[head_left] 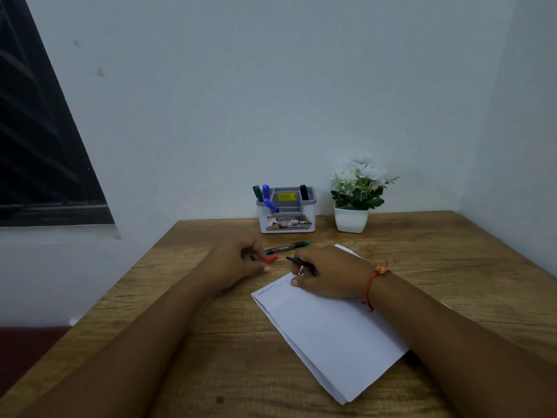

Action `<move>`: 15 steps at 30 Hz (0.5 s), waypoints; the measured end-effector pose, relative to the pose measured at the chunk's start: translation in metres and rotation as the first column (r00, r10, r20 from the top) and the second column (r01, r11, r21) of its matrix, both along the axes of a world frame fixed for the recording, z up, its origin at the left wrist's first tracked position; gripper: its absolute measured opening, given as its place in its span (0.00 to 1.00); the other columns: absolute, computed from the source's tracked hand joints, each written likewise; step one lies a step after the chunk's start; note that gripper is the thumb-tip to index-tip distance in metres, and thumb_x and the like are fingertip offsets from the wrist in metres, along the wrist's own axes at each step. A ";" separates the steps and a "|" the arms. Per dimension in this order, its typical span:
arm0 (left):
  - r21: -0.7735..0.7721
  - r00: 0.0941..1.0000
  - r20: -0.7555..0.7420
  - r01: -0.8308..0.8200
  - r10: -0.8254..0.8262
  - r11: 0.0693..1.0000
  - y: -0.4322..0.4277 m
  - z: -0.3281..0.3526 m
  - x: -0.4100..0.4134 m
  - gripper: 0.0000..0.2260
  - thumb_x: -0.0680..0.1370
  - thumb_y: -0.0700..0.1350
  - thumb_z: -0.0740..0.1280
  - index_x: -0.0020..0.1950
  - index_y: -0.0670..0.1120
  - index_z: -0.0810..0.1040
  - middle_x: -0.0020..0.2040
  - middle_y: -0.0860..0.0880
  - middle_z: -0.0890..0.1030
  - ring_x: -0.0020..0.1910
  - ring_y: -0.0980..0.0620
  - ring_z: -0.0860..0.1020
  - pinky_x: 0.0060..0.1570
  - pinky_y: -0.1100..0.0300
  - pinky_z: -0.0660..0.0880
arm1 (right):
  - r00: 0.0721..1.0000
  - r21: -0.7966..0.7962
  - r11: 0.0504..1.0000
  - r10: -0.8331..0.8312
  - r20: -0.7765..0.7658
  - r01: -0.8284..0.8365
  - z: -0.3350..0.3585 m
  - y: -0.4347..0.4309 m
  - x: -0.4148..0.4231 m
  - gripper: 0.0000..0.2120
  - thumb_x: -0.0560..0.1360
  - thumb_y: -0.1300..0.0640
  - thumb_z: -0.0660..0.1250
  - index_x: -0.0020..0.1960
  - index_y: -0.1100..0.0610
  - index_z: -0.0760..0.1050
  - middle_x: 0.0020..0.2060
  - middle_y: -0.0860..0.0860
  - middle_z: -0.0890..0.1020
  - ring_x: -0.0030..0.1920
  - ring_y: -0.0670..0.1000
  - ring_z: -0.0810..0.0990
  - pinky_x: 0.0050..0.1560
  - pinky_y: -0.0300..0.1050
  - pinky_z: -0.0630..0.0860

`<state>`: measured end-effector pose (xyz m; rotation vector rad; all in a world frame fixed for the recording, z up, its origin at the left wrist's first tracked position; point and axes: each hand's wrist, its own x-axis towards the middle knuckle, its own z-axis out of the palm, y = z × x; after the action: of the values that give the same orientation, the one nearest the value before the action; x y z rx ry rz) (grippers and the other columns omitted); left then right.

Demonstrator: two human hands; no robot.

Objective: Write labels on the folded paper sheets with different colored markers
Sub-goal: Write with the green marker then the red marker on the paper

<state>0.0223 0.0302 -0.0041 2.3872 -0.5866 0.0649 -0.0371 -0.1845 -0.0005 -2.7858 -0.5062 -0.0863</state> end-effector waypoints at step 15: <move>0.153 0.927 -0.224 0.339 -0.301 0.928 0.009 0.006 -0.005 0.12 0.69 0.55 0.76 0.51 0.66 0.82 0.54 0.60 0.77 0.53 0.54 0.73 0.54 0.54 0.72 | 0.997 0.157 0.985 -0.073 -0.006 0.073 0.003 0.002 -0.004 0.14 0.81 0.60 0.58 0.65 0.53 0.72 0.49 0.53 0.84 0.47 0.49 0.80 0.42 0.41 0.72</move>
<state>0.0176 0.0395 0.0019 2.4053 -0.9146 -0.3835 -0.0415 -0.1829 0.0022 -2.6490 -0.3797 -0.1358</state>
